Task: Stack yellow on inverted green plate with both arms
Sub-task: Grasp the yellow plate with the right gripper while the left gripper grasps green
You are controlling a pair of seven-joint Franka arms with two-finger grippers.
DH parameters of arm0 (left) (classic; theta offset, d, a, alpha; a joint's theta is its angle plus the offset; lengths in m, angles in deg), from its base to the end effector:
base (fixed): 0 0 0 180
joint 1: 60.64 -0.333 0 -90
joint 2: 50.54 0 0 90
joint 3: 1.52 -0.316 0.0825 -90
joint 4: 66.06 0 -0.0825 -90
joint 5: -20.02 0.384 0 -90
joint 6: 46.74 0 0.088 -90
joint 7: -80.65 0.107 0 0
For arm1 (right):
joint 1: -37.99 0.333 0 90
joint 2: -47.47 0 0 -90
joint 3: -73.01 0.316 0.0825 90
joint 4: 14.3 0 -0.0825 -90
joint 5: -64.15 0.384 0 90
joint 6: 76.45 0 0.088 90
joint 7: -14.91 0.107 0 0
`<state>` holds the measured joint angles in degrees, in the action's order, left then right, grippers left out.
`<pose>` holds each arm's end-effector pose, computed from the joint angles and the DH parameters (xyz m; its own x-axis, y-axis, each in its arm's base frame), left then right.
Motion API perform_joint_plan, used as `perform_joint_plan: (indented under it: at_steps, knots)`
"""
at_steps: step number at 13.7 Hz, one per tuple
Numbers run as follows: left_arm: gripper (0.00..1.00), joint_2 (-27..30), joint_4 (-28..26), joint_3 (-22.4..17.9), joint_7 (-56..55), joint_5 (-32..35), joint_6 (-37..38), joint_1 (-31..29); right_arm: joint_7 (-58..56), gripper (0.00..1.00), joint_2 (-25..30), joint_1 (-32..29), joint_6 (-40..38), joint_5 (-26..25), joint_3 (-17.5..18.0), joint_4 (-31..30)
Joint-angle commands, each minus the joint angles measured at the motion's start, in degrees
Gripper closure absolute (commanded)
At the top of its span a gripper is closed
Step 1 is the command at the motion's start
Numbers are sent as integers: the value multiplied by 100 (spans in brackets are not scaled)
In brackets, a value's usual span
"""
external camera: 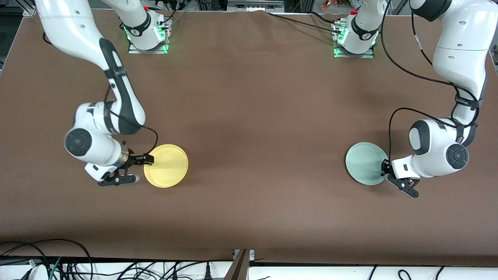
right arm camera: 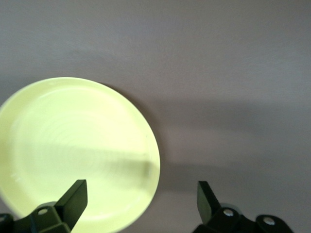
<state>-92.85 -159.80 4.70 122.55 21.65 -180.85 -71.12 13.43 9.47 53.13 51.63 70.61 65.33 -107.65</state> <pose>0.6819 0.0597 0.1844 0.7962 -0.6048 0.0135 -0.6045 -0.7944 0.0593 0.6769 0.1030 0.2308 0.9927 0.1100 -0.0496 0.1099 -0.9939 -0.0040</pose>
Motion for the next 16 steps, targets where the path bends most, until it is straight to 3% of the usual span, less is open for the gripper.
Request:
perform_joint_plan:
  at_steps: [1,3,8,10,13,15,16]
  knots:
    - [100,319,74,63,-102,966,157,229,-159,1,-181,-55,93,162,-6,151]
    - [100,495,101,46,-419,1224,402,423,-159,8,-313,-73,243,171,-6,142]
    - [100,637,1101,38,-726,2296,1728,1370,-159,47,-349,-82,252,171,-6,98]
    - [100,593,1557,19,-1269,2611,2473,1959,-151,48,-358,-82,261,180,-6,90]
    - [100,444,1823,11,-2700,3918,3310,3057,-151,51,-402,-73,305,249,-6,11]
    - [100,251,1823,11,-3536,4527,3811,3594,-142,60,-402,-64,480,285,-6,-103]
    - [100,163,1815,11,-3818,4860,4039,3814,-133,72,-402,-56,472,285,-6,-104]
